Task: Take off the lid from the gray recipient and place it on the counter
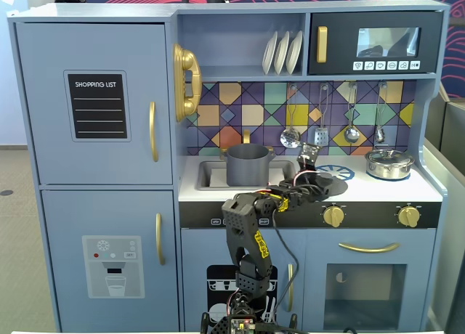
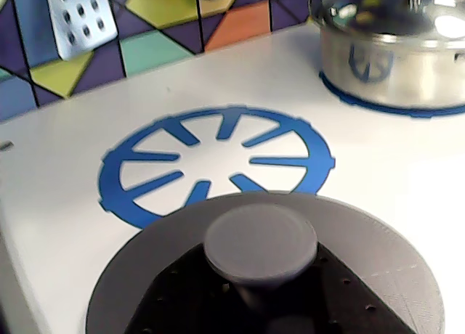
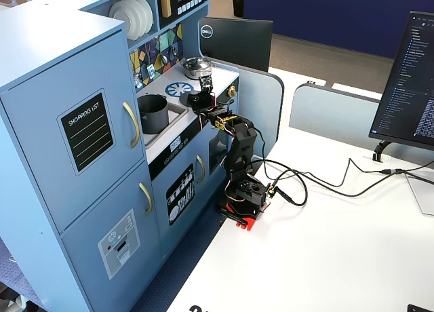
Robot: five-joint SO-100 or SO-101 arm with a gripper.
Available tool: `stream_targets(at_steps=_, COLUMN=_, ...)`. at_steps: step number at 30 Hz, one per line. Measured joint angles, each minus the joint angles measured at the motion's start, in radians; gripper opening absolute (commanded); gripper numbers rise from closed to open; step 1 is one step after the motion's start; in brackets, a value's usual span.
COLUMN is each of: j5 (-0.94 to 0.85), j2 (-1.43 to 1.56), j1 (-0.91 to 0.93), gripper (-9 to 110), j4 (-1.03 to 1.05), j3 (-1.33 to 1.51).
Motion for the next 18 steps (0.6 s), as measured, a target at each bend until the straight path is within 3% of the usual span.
stream_targets(at_steps=6, j5=-0.009, j2=-0.061, j1=0.000, gripper=0, j4=-0.040, j3=-0.044)
stream_targets(at_steps=12, j5=-0.006, j2=-0.066, j1=0.000, gripper=22, j4=-0.054, j3=-0.044)
stream_targets(at_steps=18, j5=0.000, j2=-0.049, j1=0.015, gripper=27, j4=-0.054, j3=-0.043)
